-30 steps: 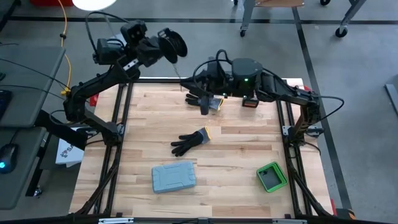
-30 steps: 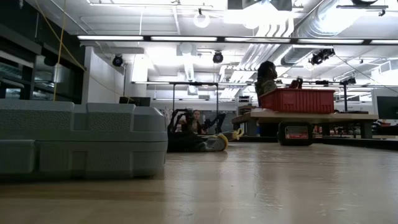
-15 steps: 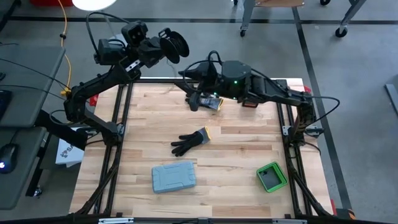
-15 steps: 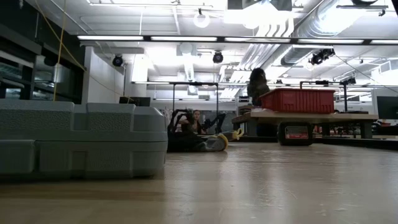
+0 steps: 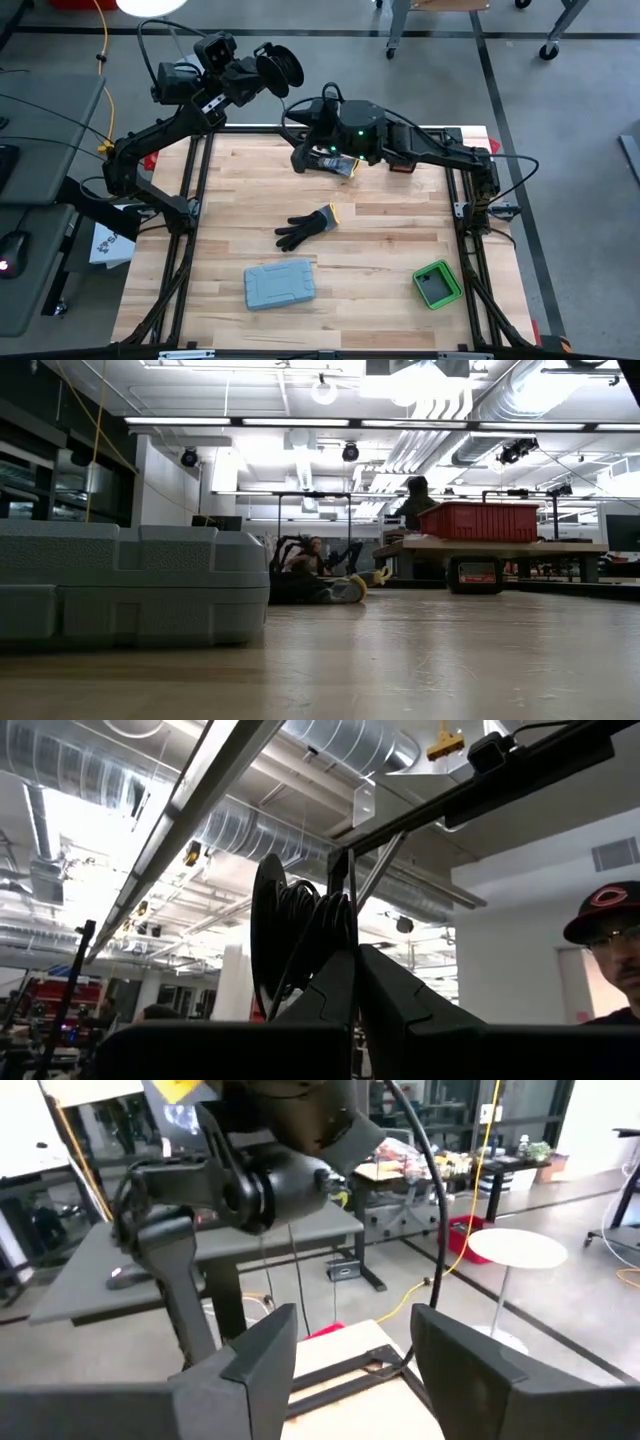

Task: Coil cords
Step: Coil the black wire cable onto the black spool

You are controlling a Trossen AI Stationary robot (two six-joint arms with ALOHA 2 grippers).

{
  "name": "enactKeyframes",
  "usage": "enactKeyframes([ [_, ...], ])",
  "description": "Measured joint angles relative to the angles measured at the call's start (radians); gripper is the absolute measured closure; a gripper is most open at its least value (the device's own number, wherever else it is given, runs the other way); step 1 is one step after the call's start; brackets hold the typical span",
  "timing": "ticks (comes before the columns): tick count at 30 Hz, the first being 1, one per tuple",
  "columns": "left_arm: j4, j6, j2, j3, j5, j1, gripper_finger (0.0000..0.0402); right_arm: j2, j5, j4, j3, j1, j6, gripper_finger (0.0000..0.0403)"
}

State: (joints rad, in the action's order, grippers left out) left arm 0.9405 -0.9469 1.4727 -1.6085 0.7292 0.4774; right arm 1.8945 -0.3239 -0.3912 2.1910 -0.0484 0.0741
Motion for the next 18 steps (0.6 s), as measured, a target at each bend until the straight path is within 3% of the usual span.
enactKeyframes([
  [6, 0.0, -0.001, 0.0, 0.0, -0.002, 0.0, 0.04, 0.022, -0.061, 0.015, 0.001, -0.004, -0.004, 0.0214],
  [12, 0.0, 0.002, 0.0, 0.0, -0.001, 0.0, 0.04, 0.014, -0.051, 0.019, 0.001, 0.009, -0.028, 0.0214],
  [16, 0.0, 0.007, -0.002, 0.0, -0.001, 0.0, 0.04, 0.001, -0.111, 0.039, 0.001, 0.031, -0.078, 0.0214],
  [18, 0.0, 0.008, -0.002, 0.0, -0.002, 0.0, 0.04, 0.001, -0.08, 0.052, 0.001, 0.032, -0.071, 0.0214],
])
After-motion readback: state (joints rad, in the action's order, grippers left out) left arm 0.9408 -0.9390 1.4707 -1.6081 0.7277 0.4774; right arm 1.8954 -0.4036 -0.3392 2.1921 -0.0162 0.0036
